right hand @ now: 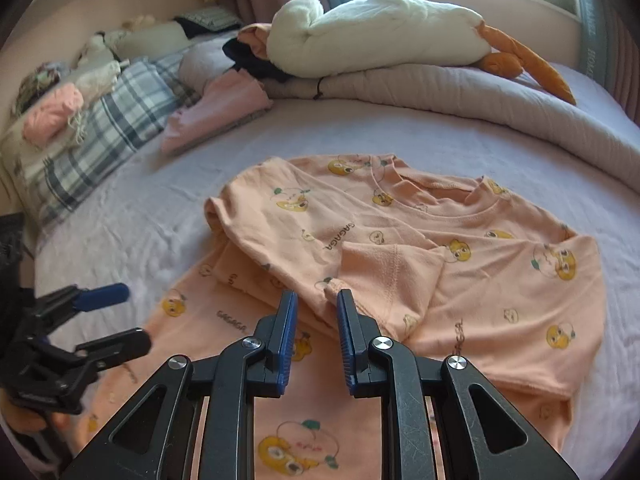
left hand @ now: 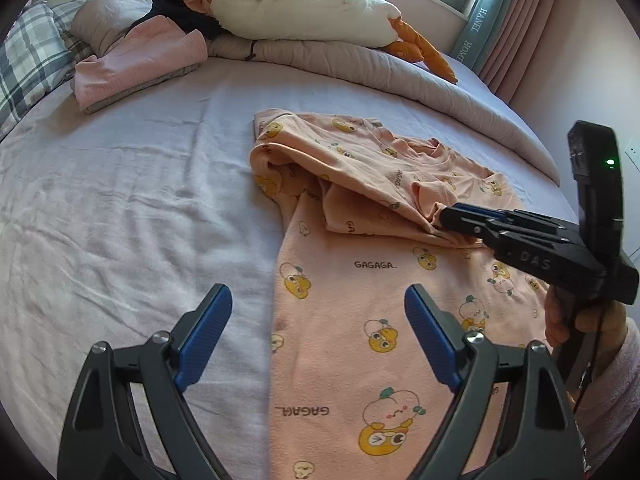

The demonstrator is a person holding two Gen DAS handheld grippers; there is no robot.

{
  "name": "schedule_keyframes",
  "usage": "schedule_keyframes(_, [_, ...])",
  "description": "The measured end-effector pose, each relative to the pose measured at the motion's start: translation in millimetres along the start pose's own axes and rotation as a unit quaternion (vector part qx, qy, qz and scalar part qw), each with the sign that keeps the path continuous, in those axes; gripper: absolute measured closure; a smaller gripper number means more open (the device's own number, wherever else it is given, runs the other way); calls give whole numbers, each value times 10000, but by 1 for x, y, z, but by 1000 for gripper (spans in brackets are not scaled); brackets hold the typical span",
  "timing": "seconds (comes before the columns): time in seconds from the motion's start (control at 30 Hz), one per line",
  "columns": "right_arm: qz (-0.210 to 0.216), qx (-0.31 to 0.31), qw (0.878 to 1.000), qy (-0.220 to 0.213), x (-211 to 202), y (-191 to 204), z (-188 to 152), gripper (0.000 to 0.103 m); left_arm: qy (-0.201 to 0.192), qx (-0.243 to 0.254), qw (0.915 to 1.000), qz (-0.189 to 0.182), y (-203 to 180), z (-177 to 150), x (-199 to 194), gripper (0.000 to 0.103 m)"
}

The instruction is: Fold small clothes

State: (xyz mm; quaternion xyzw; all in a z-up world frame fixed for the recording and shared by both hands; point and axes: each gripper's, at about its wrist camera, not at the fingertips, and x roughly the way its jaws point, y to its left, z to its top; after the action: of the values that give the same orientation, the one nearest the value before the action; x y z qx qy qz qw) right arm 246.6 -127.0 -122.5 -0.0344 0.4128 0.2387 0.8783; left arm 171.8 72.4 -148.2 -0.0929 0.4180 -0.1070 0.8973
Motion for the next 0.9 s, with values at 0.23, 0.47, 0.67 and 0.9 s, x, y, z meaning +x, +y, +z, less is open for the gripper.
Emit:
schedule_keyframes(0.23, [-309,535,9981,-34,1,-35,-3,100,-50,-266,9995,-150,19,-3,-3,15])
schedule_keyframes(0.47, [212,2506,9650,-741,-53,-116,-58,99,-28,-338,9993,-175,19,-6,-4,15])
schedule_keyframes(0.67, [577,2800,9563,-608,-53,-135,-70,54,-58,-376,9992,-134,16,-6,-8,15])
schedule_keyframes(0.9, [78,2519,9676,-134,-23,-125,-43,85,-17,-411,9991,-101,19,-8,-9,15])
